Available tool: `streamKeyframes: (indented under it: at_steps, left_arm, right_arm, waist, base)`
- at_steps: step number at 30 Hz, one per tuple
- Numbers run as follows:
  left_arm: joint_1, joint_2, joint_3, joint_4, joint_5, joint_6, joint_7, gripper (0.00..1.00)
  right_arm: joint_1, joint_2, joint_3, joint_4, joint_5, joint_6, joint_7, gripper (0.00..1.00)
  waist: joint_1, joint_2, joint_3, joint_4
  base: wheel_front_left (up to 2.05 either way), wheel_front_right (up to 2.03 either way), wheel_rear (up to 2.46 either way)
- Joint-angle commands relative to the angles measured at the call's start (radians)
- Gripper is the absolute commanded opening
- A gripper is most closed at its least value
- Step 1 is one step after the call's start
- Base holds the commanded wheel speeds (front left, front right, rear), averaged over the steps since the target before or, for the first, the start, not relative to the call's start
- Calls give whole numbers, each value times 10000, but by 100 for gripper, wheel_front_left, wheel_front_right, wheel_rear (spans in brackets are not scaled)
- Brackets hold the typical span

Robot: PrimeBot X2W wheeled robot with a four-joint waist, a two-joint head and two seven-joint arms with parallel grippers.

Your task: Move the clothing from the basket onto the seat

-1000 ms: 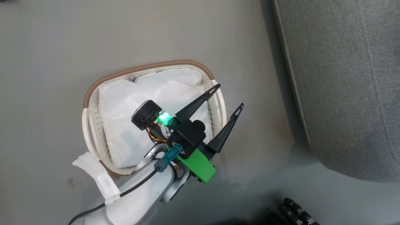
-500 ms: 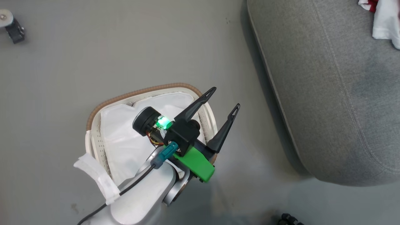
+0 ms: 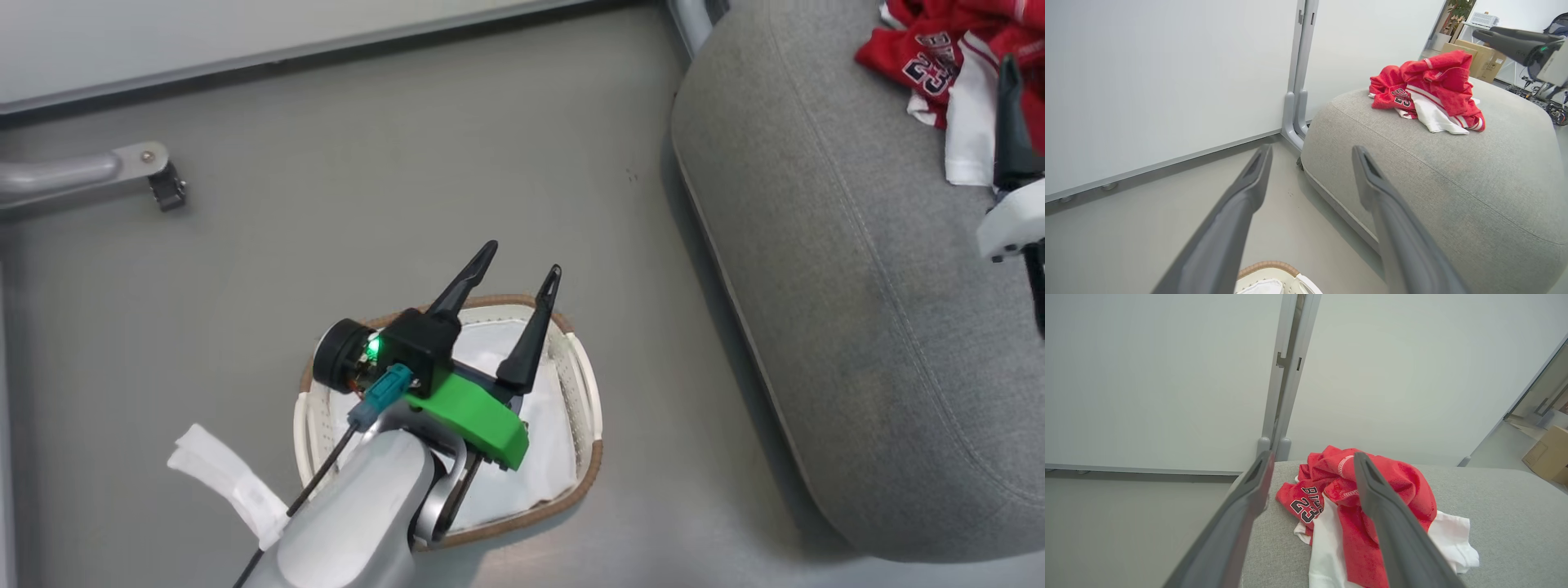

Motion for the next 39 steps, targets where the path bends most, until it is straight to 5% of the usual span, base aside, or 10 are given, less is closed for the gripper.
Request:
streamKeyframes:
  at_steps: [1, 21, 39]
  left_arm:
    - [361, -43, 240, 15, 87, 59, -36, 100]
    - [3472, -220, 4454, -645, 763, 242, -23, 100]
    - [5989, -624, 6244, -1445, 1444, -98, -24, 100]
  right_arm:
    - [353, 157, -37, -114, 5, -11, -38, 100]
    - [3500, 3157, 373, -834, -11, -11, -667, 100]
    - [6405, 3384, 948, -2862, 340, -11, -680, 100]
  waist:
    - [0, -1, -949, 829]
    - [0, -1, -2262, 1866]
    - [0, -1, -2815, 1847]
  base:
    - [0, 0, 0]
    - [0, 0, 0]
    - [0, 0, 0]
